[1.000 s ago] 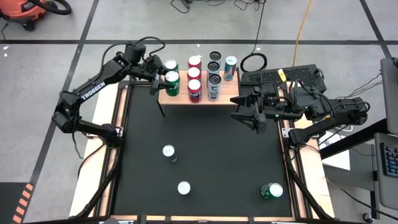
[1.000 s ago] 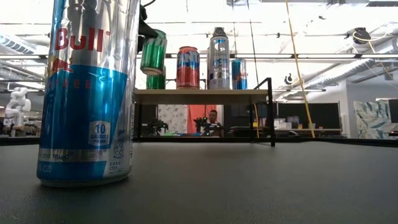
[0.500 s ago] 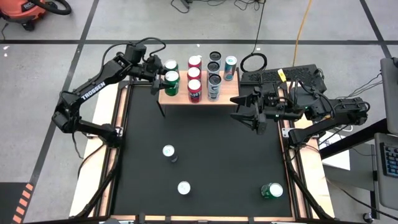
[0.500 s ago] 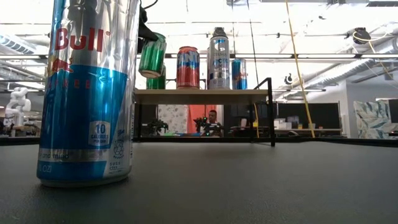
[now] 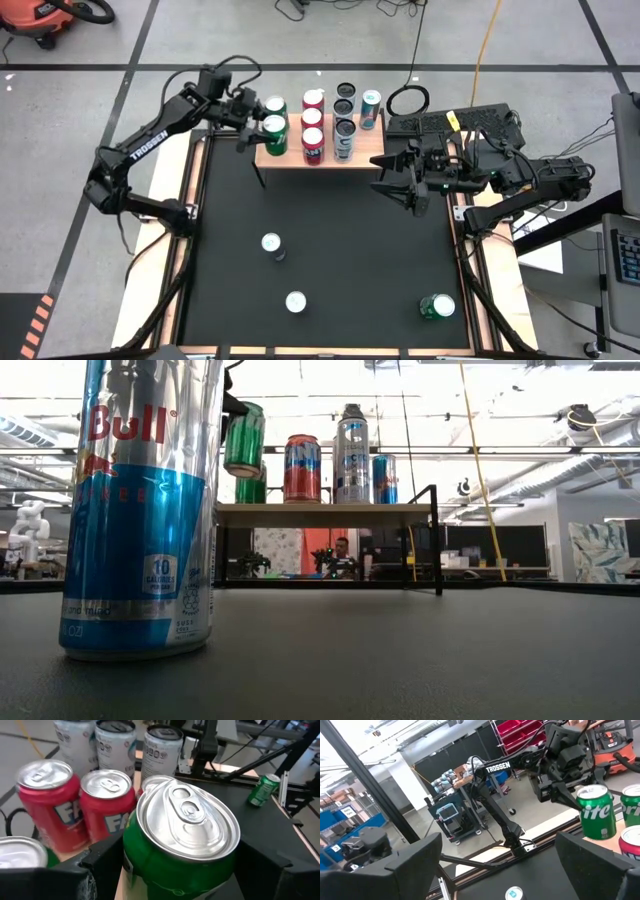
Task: Place canned beverage on shelf
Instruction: Put the left green soda can on the shelf aligned with the other green soda can
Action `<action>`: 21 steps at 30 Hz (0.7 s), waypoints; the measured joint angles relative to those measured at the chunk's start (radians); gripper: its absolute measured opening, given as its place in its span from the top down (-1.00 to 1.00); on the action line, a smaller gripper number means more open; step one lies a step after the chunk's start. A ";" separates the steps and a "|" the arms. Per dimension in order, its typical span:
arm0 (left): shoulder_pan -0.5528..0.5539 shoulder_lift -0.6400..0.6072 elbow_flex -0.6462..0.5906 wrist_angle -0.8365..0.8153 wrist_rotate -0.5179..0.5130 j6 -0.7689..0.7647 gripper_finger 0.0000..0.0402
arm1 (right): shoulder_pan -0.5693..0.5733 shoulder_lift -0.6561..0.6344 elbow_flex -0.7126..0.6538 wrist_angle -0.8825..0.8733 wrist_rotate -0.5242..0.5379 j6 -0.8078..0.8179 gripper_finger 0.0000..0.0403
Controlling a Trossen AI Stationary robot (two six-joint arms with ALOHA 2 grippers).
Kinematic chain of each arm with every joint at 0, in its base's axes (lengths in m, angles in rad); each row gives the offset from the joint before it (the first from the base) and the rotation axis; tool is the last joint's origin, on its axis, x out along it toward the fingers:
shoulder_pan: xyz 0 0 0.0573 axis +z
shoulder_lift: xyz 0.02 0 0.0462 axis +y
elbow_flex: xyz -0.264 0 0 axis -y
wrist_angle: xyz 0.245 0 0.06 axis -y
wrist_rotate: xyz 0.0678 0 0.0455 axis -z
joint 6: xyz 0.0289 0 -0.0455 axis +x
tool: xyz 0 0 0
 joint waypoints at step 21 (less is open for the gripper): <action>0.121 0.001 -0.060 -0.049 0.191 0.161 -0.50 | -0.002 0.000 0.000 0.000 0.053 0.008 -0.83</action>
